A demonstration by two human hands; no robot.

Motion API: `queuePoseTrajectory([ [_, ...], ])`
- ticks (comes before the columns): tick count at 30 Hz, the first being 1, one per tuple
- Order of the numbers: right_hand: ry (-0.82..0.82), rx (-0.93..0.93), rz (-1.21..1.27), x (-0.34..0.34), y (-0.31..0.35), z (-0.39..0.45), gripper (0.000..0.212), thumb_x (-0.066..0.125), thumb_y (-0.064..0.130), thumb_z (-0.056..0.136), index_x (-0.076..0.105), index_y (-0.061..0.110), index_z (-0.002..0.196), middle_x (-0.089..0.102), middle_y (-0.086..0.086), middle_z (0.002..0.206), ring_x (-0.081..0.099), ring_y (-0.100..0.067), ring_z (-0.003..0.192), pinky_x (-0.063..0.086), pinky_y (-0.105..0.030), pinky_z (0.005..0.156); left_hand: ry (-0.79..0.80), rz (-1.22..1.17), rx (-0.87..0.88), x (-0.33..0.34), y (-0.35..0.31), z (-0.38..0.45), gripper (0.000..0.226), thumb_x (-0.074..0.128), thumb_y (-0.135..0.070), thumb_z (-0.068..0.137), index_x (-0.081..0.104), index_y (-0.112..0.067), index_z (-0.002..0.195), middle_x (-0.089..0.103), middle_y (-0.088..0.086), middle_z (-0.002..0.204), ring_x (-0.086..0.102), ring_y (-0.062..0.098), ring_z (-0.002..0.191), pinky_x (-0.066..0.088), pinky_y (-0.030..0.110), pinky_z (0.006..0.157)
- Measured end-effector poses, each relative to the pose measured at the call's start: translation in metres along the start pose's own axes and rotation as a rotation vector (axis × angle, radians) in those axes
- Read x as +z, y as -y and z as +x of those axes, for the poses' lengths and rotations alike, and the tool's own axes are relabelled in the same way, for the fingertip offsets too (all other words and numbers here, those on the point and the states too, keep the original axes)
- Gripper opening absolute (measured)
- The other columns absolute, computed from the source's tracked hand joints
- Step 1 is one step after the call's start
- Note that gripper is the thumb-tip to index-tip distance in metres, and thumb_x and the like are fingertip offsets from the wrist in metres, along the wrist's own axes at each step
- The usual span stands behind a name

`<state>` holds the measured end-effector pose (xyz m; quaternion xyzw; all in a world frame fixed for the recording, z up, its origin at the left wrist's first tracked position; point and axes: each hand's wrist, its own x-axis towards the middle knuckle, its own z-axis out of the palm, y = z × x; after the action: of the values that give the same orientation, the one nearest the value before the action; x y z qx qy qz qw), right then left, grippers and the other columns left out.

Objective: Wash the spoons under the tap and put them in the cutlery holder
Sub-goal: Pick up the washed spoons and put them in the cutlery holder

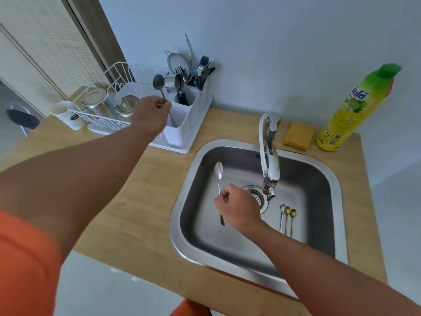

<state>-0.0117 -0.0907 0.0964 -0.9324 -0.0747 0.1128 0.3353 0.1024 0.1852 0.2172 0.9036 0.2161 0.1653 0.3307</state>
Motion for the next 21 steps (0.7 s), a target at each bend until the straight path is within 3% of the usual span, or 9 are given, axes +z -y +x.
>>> queuePoseTrajectory([
  [2,-0.069,-0.027,0.066,-0.014,0.023,0.010,0.014,0.060,0.040,0.085,0.060,0.028,0.078,0.068,0.008,0.072,0.065,-0.021,0.075,0.049,-0.033,0.066,0.061,0.055,-0.036,0.006,0.011,-0.001,0.030,0.063,-0.042,0.096,0.079,-0.017,0.099,0.074,0.004,0.088,0.072,0.033,0.085,0.059,0.041,0.081],
  [8,-0.237,-0.099,0.210,-0.052,0.091,0.054,0.011,0.060,0.036,0.085,0.063,0.028,0.078,0.063,0.015,0.059,0.062,-0.008,0.067,0.049,-0.032,0.064,0.112,0.003,-0.127,0.017,0.028,-0.005,0.033,0.066,-0.034,0.096,0.064,-0.018,0.067,0.060,0.004,0.065,0.064,0.029,0.064,0.065,0.052,0.071],
  [12,-0.313,-0.138,0.224,-0.076,0.126,0.092,0.011,0.060,0.034,0.086,0.062,0.028,0.077,0.064,0.013,0.069,0.061,-0.012,0.069,0.040,-0.028,0.059,0.102,-0.027,-0.152,0.019,0.027,-0.007,0.026,0.065,-0.037,0.093,0.069,-0.015,0.079,0.066,0.008,0.074,0.070,0.033,0.073,0.063,0.046,0.068],
  [16,-0.363,-0.158,0.255,-0.095,0.156,0.125,0.012,0.061,0.034,0.086,0.059,0.030,0.075,0.063,0.014,0.072,0.058,-0.007,0.068,0.035,-0.025,0.055,0.062,-0.085,-0.141,0.025,0.037,-0.015,0.016,0.068,-0.040,0.091,0.062,-0.025,0.091,0.065,-0.006,0.084,0.064,0.017,0.073,0.046,0.030,0.061],
  [21,-0.377,-0.138,0.258,-0.099,0.178,0.155,0.010,0.060,0.032,0.085,0.064,0.026,0.078,0.067,0.013,0.075,0.058,-0.005,0.068,0.036,-0.025,0.054,0.082,-0.145,-0.210,0.032,0.054,-0.036,0.025,0.069,-0.041,0.087,0.058,-0.028,0.105,0.064,-0.012,0.090,0.062,0.007,0.076,0.041,0.027,0.056],
])
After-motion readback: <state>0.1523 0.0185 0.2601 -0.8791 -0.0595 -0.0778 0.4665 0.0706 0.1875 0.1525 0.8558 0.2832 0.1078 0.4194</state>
